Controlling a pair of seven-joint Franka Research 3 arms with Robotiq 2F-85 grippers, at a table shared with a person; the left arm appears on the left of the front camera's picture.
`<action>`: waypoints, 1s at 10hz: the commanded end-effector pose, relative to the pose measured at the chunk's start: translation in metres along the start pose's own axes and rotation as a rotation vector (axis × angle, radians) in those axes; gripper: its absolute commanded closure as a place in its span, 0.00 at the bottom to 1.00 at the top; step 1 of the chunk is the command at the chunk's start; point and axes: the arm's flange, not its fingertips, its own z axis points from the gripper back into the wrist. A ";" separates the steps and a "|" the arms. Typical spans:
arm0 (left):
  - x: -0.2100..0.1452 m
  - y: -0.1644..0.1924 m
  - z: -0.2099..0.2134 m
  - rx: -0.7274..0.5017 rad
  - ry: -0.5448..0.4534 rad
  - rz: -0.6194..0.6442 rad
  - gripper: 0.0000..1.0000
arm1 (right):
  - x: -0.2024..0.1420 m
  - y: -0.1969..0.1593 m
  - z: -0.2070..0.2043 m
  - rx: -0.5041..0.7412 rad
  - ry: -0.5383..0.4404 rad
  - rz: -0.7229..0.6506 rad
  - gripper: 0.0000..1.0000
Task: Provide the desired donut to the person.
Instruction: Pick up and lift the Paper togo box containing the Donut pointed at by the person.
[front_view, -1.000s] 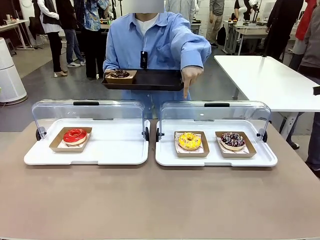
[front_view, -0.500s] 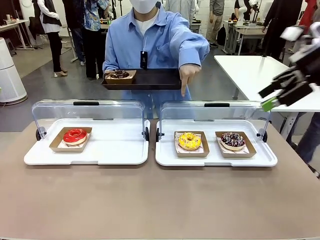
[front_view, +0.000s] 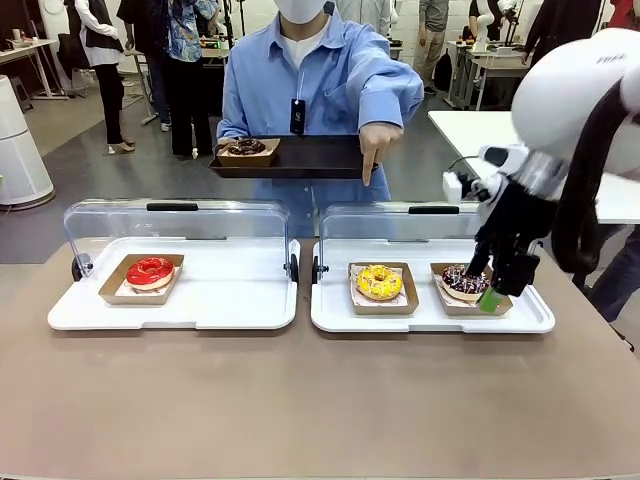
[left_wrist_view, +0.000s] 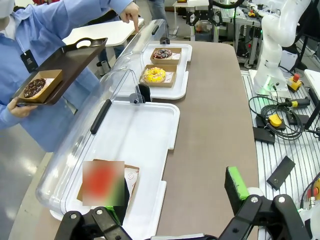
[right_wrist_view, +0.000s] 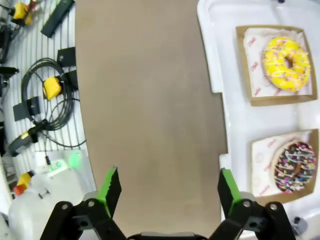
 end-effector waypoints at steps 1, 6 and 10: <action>0.000 -0.001 0.001 0.001 -0.013 -0.006 0.00 | 0.000 -0.008 -0.012 -0.012 -0.007 -0.023 0.00; 0.000 -0.001 0.001 0.001 -0.013 -0.006 0.00 | 0.000 -0.007 -0.014 0.006 -0.009 -0.003 0.00; 0.000 -0.001 0.001 0.001 -0.013 -0.006 0.00 | -0.001 -0.007 -0.012 0.011 -0.034 0.009 0.00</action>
